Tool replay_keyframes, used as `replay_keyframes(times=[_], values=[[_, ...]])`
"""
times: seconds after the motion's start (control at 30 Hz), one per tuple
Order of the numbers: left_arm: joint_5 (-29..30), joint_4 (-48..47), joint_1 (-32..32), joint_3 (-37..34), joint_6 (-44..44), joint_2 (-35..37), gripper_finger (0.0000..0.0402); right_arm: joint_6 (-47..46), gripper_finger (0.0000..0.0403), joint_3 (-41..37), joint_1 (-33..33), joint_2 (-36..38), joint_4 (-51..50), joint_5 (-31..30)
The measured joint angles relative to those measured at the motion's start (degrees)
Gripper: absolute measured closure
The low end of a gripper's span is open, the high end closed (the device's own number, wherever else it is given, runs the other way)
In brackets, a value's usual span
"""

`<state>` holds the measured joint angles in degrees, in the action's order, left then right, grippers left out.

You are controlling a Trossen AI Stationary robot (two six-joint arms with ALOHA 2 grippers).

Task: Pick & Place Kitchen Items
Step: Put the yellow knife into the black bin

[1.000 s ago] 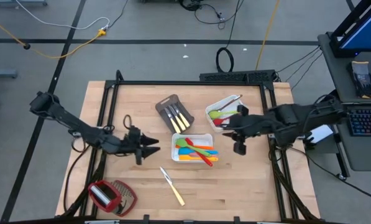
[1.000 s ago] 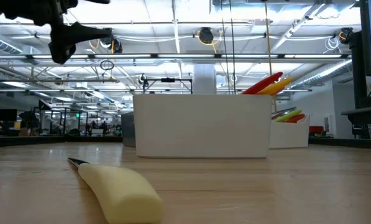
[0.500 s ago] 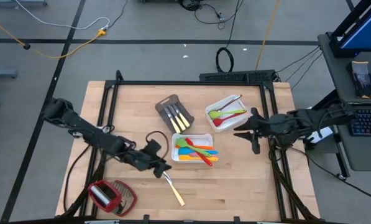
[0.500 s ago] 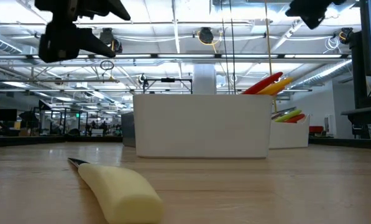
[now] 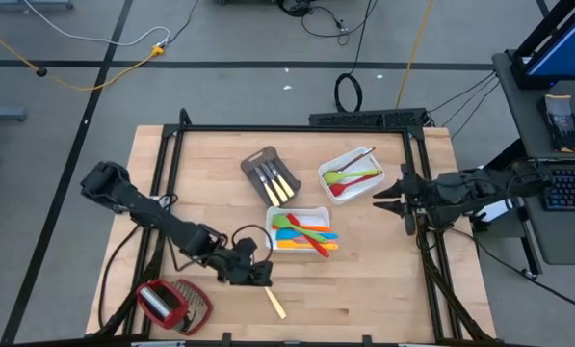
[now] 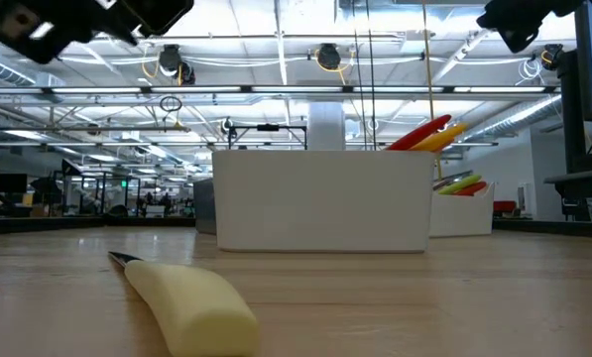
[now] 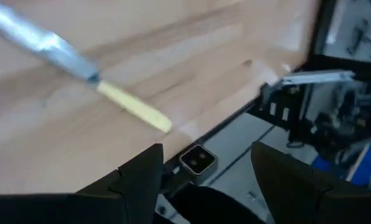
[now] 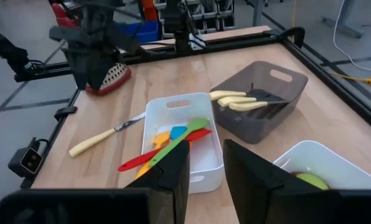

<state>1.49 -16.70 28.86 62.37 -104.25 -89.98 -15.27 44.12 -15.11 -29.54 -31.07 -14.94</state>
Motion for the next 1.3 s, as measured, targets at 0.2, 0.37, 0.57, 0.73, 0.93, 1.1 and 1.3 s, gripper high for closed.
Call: replay_keyframes(times=[0.2,0.37,0.57,0.73,0.93,1.1,1.3], values=[[-0.05,2.59,2.06,-0.03,-13.80,-5.03,0.0151,1.73,0.0314,0.00,0.00,0.31,-1.12,0.02],[0.01,6.58,3.19,-0.04,-20.36,-8.61,0.0151,2.93,0.0314,0.00,0.00,0.56,-2.15,0.03],[2.96,10.14,3.85,-0.05,-22.29,-11.93,0.0151,3.98,0.0314,0.00,0.00,2.20,-2.18,0.02],[3.08,11.25,3.81,-0.09,-23.25,-14.26,0.0151,3.96,0.0314,0.00,0.01,4.02,-2.16,0.01],[3.50,11.57,3.81,-0.13,-25.16,-15.76,0.0151,3.98,0.0314,0.00,0.00,5.02,-2.23,0.02],[1.37,11.31,3.81,-0.13,-23.90,-15.78,0.0151,3.98,0.0314,0.00,0.02,5.07,-2.20,0.02],[1.22,10.34,4.02,-0.13,-22.28,-15.78,0.0151,4.18,0.0314,0.00,0.02,5.07,-2.20,0.02]])
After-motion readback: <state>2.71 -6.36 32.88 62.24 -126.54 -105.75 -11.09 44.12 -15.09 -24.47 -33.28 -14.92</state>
